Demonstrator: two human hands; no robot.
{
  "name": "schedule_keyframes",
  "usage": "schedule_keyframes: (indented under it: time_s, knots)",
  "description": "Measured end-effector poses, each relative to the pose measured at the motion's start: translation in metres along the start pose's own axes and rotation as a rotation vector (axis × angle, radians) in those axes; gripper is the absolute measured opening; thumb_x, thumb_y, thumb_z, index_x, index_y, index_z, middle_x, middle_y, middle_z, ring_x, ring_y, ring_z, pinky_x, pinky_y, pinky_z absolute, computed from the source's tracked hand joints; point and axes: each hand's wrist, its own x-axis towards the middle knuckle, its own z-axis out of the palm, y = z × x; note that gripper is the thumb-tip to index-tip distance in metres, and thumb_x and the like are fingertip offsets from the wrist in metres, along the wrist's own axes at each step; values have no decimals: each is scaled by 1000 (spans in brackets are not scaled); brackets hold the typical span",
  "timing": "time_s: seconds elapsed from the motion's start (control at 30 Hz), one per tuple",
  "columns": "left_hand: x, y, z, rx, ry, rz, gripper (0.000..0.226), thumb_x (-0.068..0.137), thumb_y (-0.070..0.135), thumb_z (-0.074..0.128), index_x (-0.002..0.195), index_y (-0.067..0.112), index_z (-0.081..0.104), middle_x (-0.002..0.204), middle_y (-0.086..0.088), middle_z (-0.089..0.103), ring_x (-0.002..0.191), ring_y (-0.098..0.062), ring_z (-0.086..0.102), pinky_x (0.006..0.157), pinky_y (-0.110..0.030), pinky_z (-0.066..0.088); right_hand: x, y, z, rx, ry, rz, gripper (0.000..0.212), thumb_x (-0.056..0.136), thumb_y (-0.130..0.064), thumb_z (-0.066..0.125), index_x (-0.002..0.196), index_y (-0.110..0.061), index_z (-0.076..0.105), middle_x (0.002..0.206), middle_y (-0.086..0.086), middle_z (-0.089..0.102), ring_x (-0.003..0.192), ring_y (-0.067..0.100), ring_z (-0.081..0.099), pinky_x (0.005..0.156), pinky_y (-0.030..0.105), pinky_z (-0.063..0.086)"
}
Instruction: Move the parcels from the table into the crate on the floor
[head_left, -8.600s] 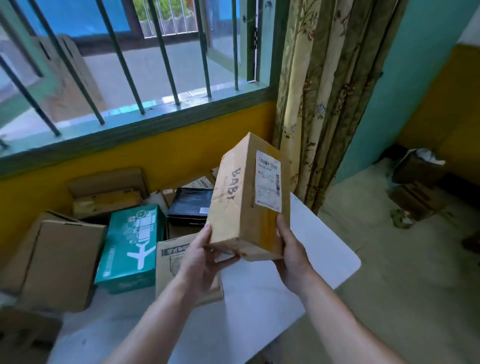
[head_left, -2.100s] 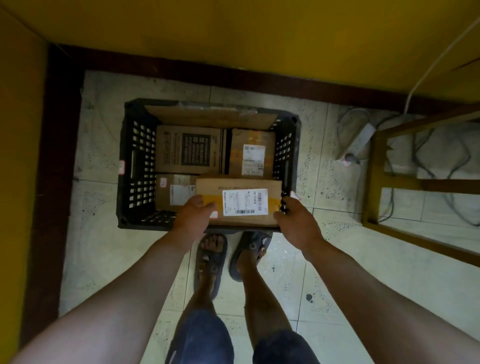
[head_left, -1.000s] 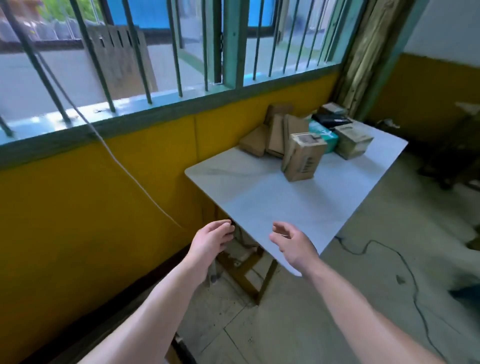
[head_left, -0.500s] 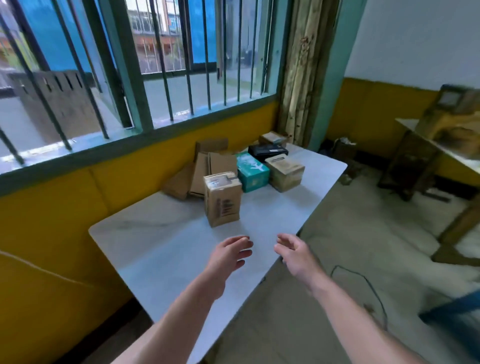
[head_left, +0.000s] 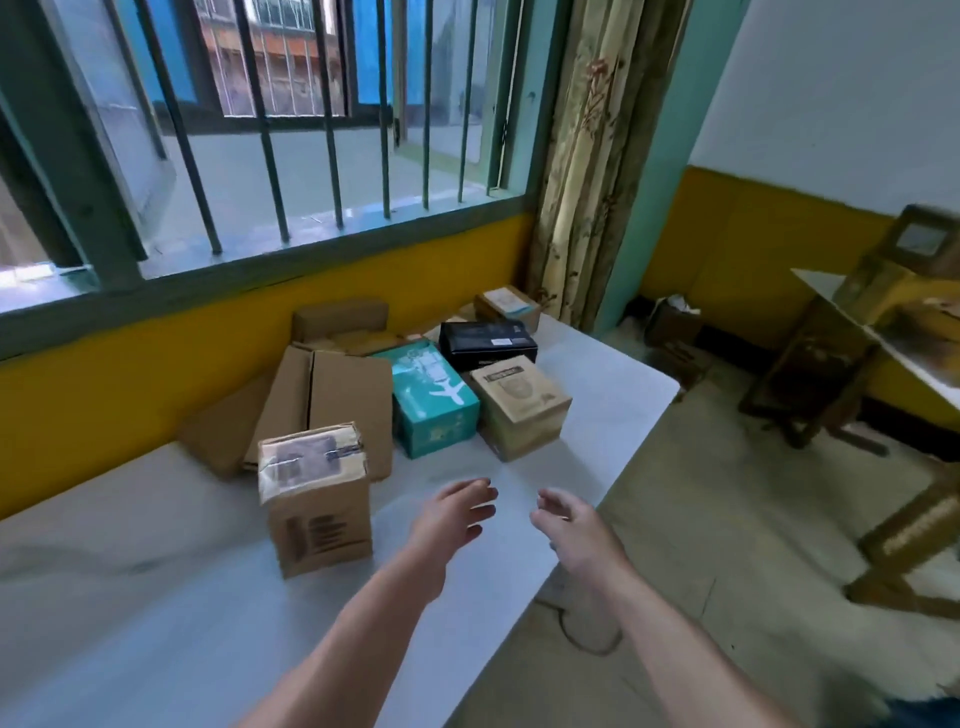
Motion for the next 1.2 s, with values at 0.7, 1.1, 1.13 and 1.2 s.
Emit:
schedule_keyframes:
  time_s: [0.7, 1.1, 1.13, 1.2]
  knots:
    - [218, 37, 93, 30, 499, -91, 45, 98, 29, 57, 141, 17, 48, 134, -3, 57, 123, -19, 52, 106, -40, 43, 323, -29, -95, -78, -221, 22, 51, 97, -29, 55, 145, -17, 43, 142, 4, 49, 113, 19, 48, 86, 31, 35]
    - [221, 43, 139, -154, 823, 109, 20, 99, 32, 54, 109, 30, 71, 108, 21, 71, 103, -2, 60, 82, -24, 43, 369, -39, -110, 78, -575, -130, 20, 94, -52, 54, 107, -41, 66, 107, -11, 66, 97, 5, 60, 73, 27, 45]
    - [220, 47, 143, -153, 827, 145, 20, 99, 31, 53, 102, 33, 72, 104, 25, 71, 105, 0, 60, 82, -22, 43, 369, -45, -112, 115, -598, -161, 20, 94, -54, 54, 107, -44, 65, 107, -12, 66, 93, 0, 61, 70, 24, 44]
    - [218, 56, 150, -147, 827, 240, 21, 100, 28, 52, 98, 36, 71, 109, 22, 70, 106, 2, 60, 81, -15, 44, 368, -57, -115, 197, -685, -172, 25, 90, -56, 55, 112, -45, 62, 108, -13, 66, 84, -8, 63, 67, 19, 45]
